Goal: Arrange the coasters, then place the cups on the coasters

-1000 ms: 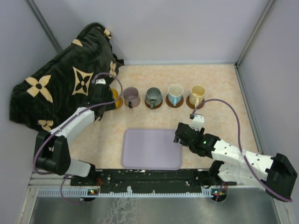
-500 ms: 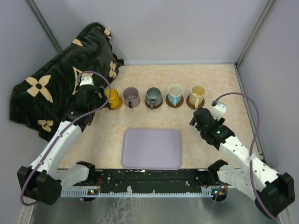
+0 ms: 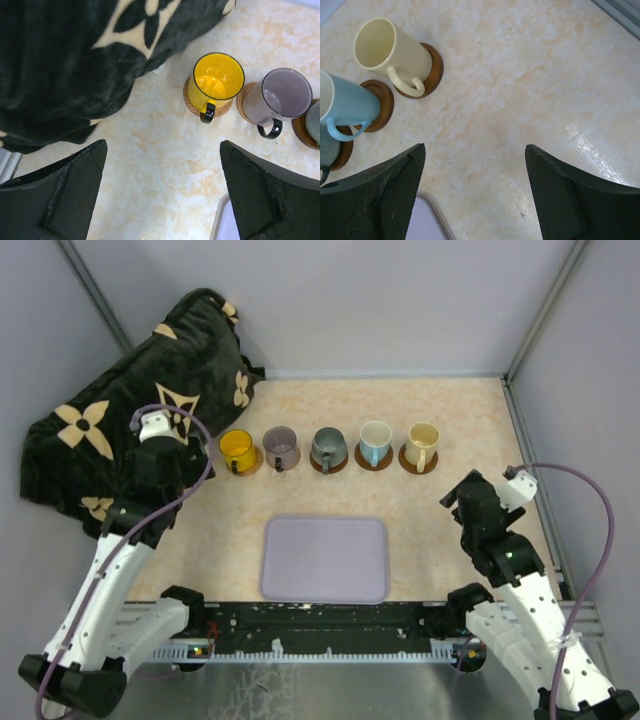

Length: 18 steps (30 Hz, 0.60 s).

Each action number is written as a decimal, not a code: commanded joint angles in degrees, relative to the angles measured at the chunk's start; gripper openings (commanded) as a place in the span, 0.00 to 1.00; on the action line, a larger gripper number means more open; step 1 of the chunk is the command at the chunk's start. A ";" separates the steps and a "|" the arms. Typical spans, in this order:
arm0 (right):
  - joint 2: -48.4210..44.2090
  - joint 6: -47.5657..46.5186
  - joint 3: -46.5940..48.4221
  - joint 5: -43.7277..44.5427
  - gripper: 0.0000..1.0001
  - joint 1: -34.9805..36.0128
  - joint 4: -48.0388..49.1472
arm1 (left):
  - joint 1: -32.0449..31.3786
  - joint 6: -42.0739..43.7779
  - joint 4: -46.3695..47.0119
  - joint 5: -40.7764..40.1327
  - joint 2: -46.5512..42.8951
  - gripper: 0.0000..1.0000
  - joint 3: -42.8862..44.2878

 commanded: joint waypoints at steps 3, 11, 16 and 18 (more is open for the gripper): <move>-5.02 1.05 2.71 4.50 0.82 -0.36 -3.82 | 0.34 0.35 -7.68 -4.80 -7.56 1.00 4.04; -6.12 1.93 2.93 4.52 0.83 -0.36 -6.57 | 0.34 -1.43 -12.86 -4.62 -15.20 1.00 3.33; -10.22 3.15 3.40 5.63 0.84 -0.36 -8.50 | 0.34 -0.37 -12.37 -5.84 -22.27 1.00 2.69; -11.85 3.99 3.41 6.75 0.84 -0.36 -9.58 | 0.36 0.63 -12.37 -5.73 -24.05 1.00 3.04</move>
